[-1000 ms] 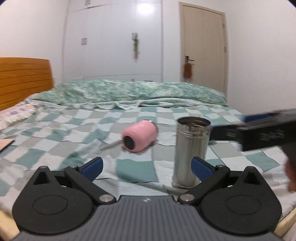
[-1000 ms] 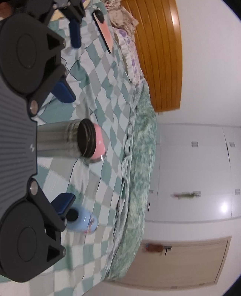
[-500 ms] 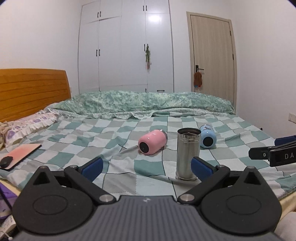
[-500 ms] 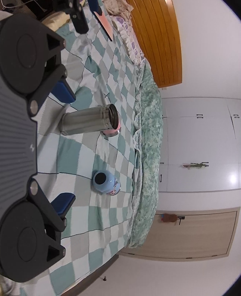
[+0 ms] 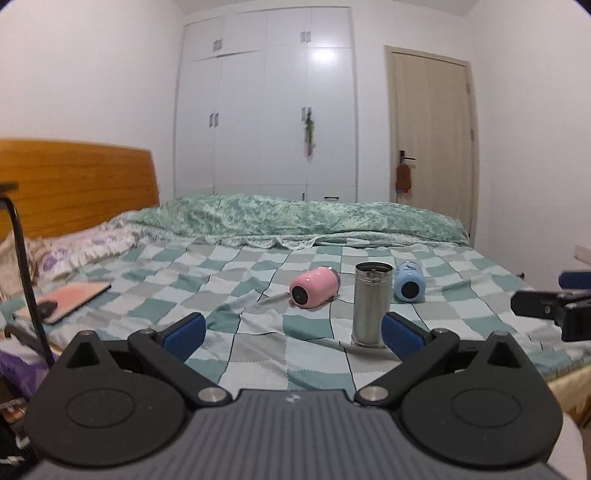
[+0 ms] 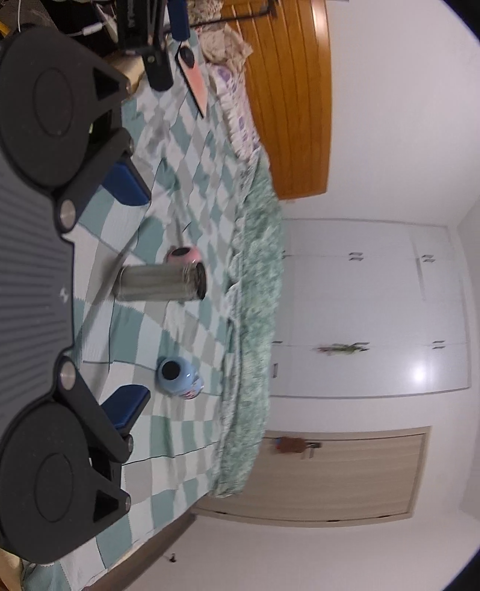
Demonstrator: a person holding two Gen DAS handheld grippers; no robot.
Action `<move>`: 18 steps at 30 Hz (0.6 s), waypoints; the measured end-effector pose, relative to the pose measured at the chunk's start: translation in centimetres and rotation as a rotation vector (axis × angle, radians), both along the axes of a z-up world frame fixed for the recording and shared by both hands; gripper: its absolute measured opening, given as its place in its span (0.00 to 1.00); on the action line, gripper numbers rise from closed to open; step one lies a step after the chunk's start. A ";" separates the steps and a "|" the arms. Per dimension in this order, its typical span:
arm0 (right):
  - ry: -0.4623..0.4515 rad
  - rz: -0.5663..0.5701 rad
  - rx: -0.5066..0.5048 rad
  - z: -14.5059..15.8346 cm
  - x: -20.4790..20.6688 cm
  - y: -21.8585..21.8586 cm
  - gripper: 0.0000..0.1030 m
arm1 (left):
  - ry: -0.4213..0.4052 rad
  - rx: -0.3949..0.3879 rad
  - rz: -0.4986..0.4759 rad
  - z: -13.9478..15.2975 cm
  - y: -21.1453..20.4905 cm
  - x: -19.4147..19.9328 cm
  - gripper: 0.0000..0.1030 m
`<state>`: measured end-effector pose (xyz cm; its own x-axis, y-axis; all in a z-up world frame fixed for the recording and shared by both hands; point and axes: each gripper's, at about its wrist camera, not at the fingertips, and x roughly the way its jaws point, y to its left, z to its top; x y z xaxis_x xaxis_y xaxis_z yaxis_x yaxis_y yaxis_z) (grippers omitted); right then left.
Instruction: Flip cup upright
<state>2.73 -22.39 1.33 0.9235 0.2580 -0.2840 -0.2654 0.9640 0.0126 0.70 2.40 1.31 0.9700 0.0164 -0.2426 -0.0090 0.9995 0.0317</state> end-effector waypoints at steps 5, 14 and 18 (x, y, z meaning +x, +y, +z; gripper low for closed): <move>-0.034 0.029 -0.025 0.2 -2.9 1.4 1.00 | -0.042 0.003 0.062 -0.1 0.2 -2.6 1.00; 0.001 0.068 0.026 -1.2 -6.3 1.8 1.00 | -0.101 0.085 0.014 -1.5 -1.0 -7.4 1.00; 0.010 0.052 0.024 -2.2 -6.7 1.9 1.00 | -0.071 -0.010 0.028 -1.7 -0.9 -7.8 1.00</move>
